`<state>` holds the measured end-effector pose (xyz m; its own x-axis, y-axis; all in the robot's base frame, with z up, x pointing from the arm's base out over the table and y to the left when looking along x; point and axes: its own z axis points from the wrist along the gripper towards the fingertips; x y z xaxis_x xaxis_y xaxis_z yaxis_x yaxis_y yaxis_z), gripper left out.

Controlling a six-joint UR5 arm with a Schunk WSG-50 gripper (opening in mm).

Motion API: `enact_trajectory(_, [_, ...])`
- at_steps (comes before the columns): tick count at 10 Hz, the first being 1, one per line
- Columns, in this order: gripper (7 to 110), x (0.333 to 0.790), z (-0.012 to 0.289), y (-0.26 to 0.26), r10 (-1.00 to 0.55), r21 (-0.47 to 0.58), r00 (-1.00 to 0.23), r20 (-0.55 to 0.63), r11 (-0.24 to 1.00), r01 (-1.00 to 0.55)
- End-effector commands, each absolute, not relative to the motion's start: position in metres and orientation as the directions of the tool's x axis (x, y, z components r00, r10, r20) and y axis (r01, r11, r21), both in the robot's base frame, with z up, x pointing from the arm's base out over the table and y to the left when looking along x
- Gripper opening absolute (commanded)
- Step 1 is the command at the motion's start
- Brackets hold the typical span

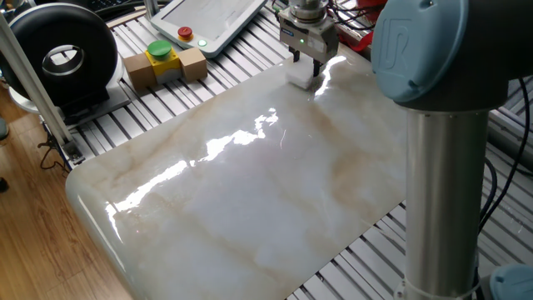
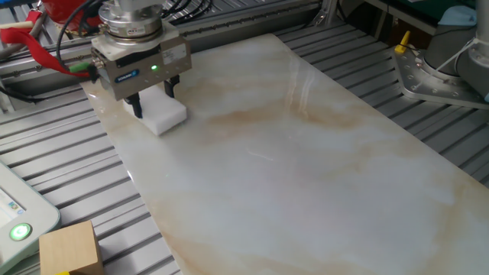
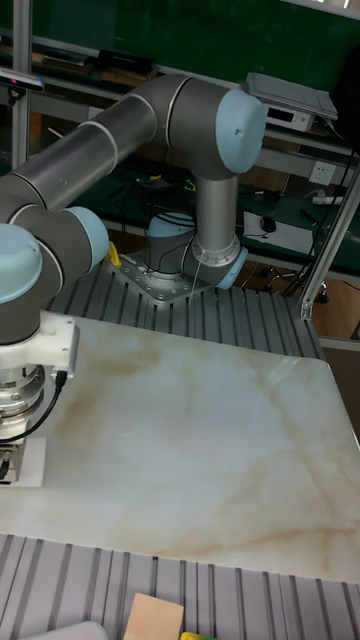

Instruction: Clean the tabletop with a sponge

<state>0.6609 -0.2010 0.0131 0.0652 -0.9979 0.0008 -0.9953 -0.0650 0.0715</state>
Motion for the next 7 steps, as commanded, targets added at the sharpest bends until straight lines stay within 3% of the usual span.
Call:
enact_trajectory(1, [7,0.656,0.013,-0.208,-0.998,0.081,-0.060,-0.004,0.060,-0.995])
enact_trajectory(3, [7,0.650,0.015,-0.217,-0.993,0.096,-0.112,0.043,0.116,-0.989])
enact_trajectory(7, [7,0.643,0.031,-0.214,-0.915,0.080,-0.400,0.059,0.404,-0.911])
